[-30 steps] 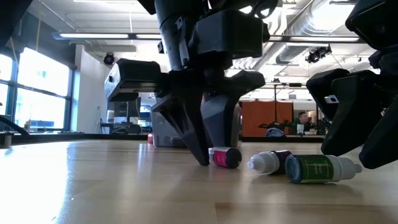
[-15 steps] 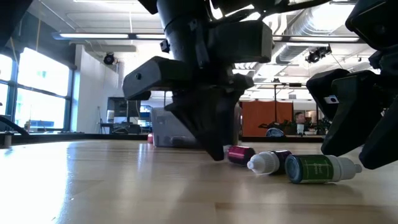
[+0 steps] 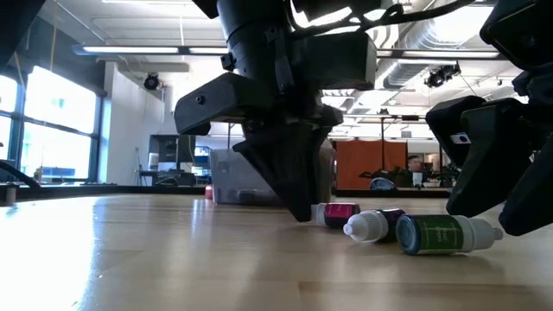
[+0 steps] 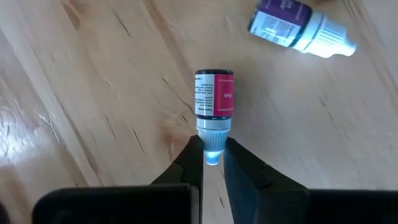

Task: Pick & Place food coloring
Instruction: Put the small pink food coloring bottle into the black bin

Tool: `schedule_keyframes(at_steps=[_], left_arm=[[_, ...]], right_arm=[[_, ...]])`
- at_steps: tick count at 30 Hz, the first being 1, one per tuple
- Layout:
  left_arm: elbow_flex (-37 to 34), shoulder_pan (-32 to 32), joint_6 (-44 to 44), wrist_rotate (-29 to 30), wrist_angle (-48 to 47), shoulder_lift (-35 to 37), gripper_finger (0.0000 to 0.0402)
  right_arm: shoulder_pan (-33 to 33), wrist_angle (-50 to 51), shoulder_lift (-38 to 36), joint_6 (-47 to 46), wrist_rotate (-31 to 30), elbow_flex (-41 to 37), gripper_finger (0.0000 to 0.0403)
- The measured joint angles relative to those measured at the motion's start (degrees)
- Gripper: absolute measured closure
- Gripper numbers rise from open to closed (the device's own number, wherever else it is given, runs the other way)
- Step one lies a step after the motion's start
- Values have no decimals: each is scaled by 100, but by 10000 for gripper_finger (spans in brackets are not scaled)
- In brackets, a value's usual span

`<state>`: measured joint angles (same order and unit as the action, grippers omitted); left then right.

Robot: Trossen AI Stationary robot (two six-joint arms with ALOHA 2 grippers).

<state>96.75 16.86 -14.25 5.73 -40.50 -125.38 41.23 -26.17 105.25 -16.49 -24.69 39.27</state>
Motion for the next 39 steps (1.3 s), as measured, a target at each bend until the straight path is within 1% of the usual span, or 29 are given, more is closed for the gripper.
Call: schedule_keyframes(at_steps=[5, 9, 17, 19, 21, 25, 26, 28, 31, 35, 37, 39], left_arm=[[2, 2, 355, 49, -40, 11, 374], [9, 2, 614, 74, -263, 20, 373], [9, 2, 1417, 464, -890, 148, 373], [7, 7, 1671, 815, -1116, 313, 373], [11, 7, 1915, 1299, -1325, 529, 373], [9, -35, 2304, 2402, -2110, 916, 373], [11, -50, 2394, 2589, -2361, 1000, 373], [9, -152, 2543, 2787, -2811, 1138, 373], [9, -417, 2671, 2843, -3279, 1215, 373], [9, -915, 2475, 3244, -3360, 1213, 373], [9, -1190, 2154, 3195, -3170, 1213, 370], [9, -1459, 1907, 2825, -2955, 1211, 362]], right_arm=[[0, -1, 0, 0, 0, 0, 263], [0, 0, 0, 0, 0, 0, 263], [0, -2, 2, 0, 0, 0, 263], [2, -2, 0, -6, 0, -2, 263], [0, -2, 2, -20, 0, -2, 263], [0, -4, 2, -20, 0, -2, 263], [0, -7, 2, -20, 0, -2, 263], [0, -11, 2, -20, 2, -2, 263], [2, -22, 2, -25, 0, -2, 263], [1, -20, 2, -86, 0, -4, 263], [0, -17, 2, -127, 0, -4, 263], [0, -20, 2, -127, -26, -4, 263]])
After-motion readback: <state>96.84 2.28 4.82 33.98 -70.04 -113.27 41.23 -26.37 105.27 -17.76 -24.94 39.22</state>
